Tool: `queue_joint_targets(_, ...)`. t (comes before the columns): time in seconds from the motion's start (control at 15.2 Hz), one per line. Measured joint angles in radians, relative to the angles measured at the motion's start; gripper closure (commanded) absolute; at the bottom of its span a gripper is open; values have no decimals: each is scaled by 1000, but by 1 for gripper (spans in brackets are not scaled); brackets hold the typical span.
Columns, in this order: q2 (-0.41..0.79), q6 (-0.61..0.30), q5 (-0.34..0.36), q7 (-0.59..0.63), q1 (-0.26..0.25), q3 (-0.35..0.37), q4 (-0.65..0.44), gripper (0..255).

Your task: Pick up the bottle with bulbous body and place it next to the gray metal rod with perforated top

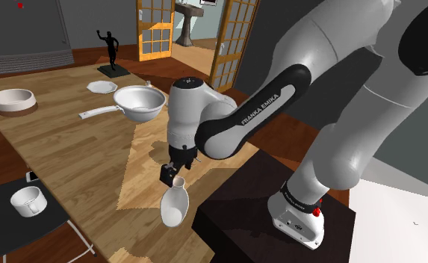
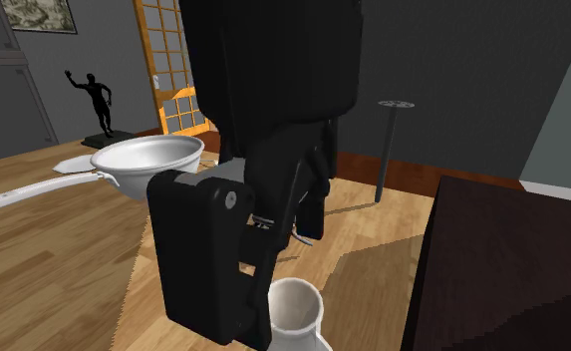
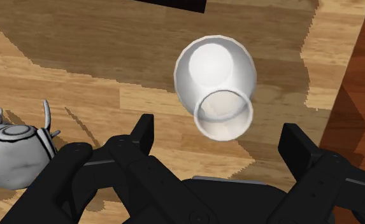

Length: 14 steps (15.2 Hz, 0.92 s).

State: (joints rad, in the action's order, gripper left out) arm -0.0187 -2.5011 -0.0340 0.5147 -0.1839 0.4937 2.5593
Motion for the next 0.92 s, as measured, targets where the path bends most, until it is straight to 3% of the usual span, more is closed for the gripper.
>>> queue_joint_targets(0.46, 126, -107, 105, 83, -5, -11, -4, 0)
queue_joint_targets(0.92, 143, -129, 123, 97, -8, -17, 1, 0)
